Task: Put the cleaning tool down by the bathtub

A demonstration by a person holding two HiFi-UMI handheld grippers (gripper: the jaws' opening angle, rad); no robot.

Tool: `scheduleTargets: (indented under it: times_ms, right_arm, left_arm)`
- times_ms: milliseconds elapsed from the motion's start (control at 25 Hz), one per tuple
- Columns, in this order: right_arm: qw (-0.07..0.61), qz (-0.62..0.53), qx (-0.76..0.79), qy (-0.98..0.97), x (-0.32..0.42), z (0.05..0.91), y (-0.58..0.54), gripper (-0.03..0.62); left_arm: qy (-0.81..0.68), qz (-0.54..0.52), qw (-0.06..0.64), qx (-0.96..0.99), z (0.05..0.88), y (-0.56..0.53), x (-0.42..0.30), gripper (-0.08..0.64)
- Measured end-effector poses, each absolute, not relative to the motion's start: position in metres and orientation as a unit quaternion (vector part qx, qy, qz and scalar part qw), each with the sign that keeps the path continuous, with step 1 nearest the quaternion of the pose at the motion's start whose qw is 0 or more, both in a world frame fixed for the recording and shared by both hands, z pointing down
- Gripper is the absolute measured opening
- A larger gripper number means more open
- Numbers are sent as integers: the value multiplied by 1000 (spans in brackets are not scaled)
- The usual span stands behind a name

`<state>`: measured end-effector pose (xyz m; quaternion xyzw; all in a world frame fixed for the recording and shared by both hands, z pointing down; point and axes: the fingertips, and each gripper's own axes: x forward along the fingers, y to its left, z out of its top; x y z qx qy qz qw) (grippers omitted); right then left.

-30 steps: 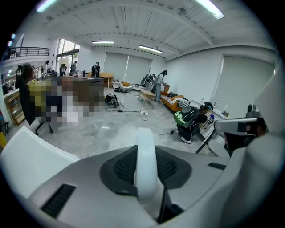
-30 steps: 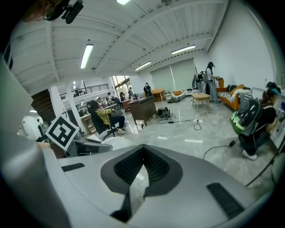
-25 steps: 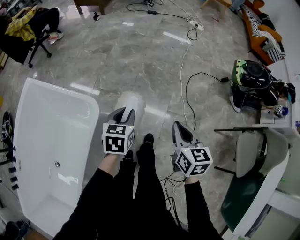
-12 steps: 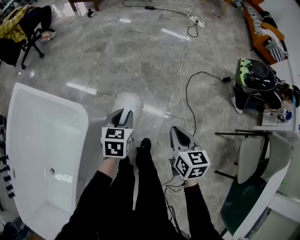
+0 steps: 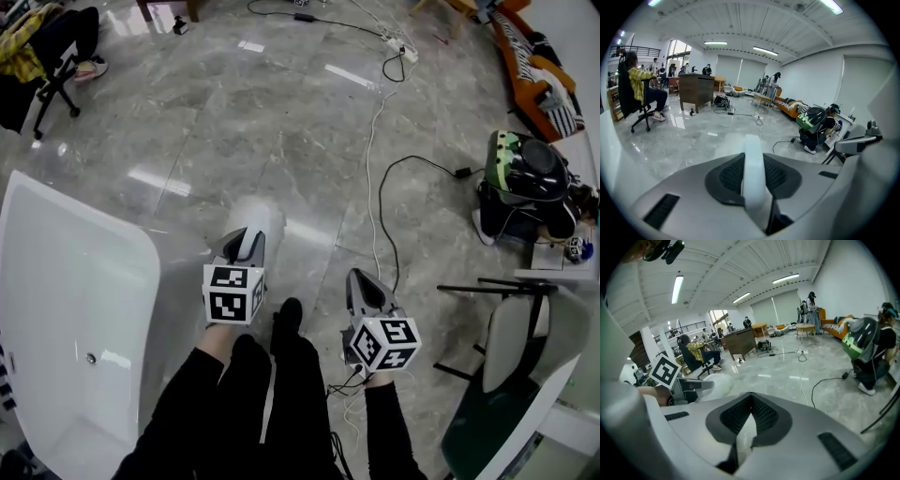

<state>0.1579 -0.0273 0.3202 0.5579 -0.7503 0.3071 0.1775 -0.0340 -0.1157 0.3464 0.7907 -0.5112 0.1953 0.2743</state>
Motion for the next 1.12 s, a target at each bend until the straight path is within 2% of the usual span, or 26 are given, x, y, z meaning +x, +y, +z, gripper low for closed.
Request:
scheduleTargets:
  times_ms: [1120]
  right_arm:
    - [179,264,553,-770,167,522,-101,0]
  left_arm:
    - [-507,197,270,795,583,-157,-36,98]
